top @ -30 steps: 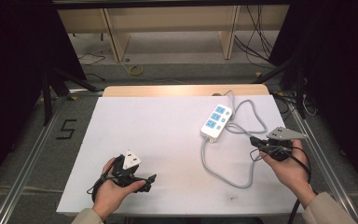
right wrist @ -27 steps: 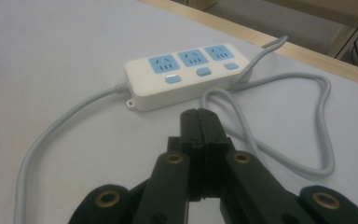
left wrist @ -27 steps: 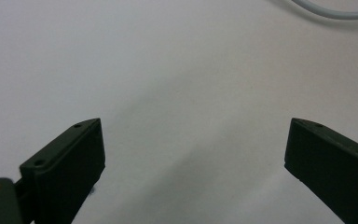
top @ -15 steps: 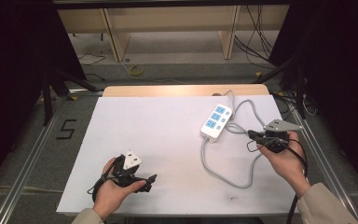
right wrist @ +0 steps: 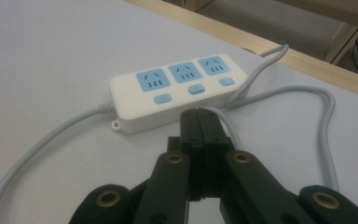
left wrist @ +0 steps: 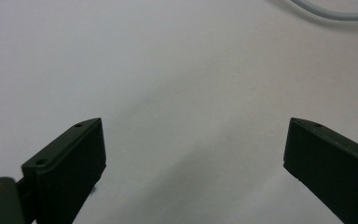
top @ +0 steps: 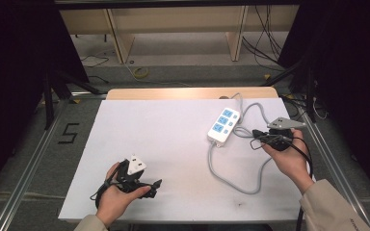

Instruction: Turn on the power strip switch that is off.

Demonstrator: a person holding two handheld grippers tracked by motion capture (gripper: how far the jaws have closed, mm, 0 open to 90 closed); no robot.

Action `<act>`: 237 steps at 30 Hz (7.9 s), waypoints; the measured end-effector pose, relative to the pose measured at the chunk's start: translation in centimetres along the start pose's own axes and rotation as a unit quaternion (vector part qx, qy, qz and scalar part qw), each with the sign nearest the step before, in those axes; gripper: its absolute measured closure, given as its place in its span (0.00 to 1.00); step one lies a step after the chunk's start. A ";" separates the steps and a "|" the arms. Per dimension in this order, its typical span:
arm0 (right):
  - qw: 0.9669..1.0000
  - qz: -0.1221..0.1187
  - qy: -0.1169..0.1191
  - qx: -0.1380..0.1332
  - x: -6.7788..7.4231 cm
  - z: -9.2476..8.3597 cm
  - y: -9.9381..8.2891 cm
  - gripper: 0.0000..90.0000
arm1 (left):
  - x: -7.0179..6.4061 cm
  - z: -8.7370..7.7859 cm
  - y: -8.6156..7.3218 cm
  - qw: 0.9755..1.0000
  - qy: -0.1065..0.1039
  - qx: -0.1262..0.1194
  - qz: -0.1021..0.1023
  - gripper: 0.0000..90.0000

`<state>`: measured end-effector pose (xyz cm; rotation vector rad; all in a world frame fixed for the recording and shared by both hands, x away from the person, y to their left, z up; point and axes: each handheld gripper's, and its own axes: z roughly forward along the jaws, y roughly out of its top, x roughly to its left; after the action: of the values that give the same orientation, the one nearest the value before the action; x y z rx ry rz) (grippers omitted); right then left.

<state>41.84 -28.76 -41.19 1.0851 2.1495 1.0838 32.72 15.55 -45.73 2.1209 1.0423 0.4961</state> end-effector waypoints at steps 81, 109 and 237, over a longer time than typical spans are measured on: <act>0.998 -0.005 -0.014 0.069 -0.8 8.6 4.1 1.00 | -0.1 -0.1 0.1 1.000 0.001 -0.005 0.003 0.06; 0.995 0.001 -0.016 0.100 -1.0 11.2 4.7 1.00 | -0.1 -0.1 0.1 1.000 0.001 -0.005 0.004 0.07; 0.983 0.034 -0.012 0.182 -0.8 14.4 5.8 1.00 | -0.2 -0.2 0.0 1.000 -0.002 -0.004 0.010 0.07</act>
<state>54.97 -21.14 -44.45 1.3312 2.3639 0.7138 32.50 15.51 -45.59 2.1277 1.0158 0.5050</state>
